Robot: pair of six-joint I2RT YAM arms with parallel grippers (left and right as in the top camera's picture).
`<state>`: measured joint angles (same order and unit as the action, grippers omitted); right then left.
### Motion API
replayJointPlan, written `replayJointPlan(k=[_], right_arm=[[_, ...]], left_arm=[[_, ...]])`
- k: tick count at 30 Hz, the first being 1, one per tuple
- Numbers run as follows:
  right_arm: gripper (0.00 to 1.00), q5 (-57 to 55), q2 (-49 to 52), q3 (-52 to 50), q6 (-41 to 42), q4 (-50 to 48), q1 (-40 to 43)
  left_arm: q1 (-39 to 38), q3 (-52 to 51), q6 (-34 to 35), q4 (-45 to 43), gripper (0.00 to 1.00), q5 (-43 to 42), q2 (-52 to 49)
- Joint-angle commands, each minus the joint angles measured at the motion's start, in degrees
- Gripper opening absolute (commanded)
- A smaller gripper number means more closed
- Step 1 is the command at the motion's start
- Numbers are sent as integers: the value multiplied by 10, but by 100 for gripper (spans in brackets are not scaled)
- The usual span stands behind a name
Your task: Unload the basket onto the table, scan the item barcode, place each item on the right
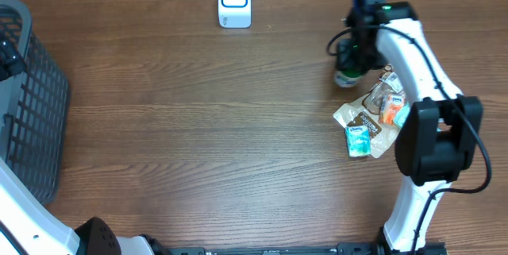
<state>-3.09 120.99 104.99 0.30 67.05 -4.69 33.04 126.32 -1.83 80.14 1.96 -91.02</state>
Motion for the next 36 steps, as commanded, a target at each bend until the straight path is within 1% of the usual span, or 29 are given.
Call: replayJointPlan(k=[1, 6, 7, 8, 9, 10, 11, 12, 17, 22, 24, 25, 28, 33, 36], right_arm=[[46, -3, -12, -2, 14, -2, 23], [47, -3, -12, -28, 14, -9, 32], [50, -3, -12, -31, 14, -10, 32], [56, -3, -12, -33, 14, -13, 32], [66, -3, -12, -34, 12, -14, 32], [83, -4, -12, -34, 12, -16, 32], [94, -5, -12, -33, 12, -17, 32], [100, -7, -12, -32, 12, -17, 32], [100, -7, -20, 21, 29, 23, 32], [100, 58, -61, 134, 32, 90, 28], [100, 76, -88, 188, 32, 122, 13], [100, 78, -97, 198, 32, 129, 8], [100, 77, -129, 215, 31, 143, -12], [100, 80, -183, 215, 32, 167, -33], [100, 116, -210, 215, 32, 184, -42]], left_arm=[[0, 0, 4, -2, 99, -3, 3], [0, 0, 4, -2, 99, -3, 3], [0, 0, 4, -2, 100, -3, 3], [0, 0, 3, -2, 100, -3, 3], [0, 0, 3, -2, 99, -3, 3], [0, 0, 4, -2, 100, -3, 3], [0, 0, 4, -2, 99, -3, 3], [0, 0, 4, -2, 100, -3, 3], [0, 0, 4, -2, 100, -3, 3], [0, 0, 3, -2, 99, -3, 3], [0, 0, 4, -2, 99, -3, 3], [0, 0, 3, -2, 100, -3, 3], [0, 0, 4, -2, 100, -3, 3], [0, 0, 4, -2, 100, -3, 3], [0, 0, 4, -2, 100, -3, 3]])
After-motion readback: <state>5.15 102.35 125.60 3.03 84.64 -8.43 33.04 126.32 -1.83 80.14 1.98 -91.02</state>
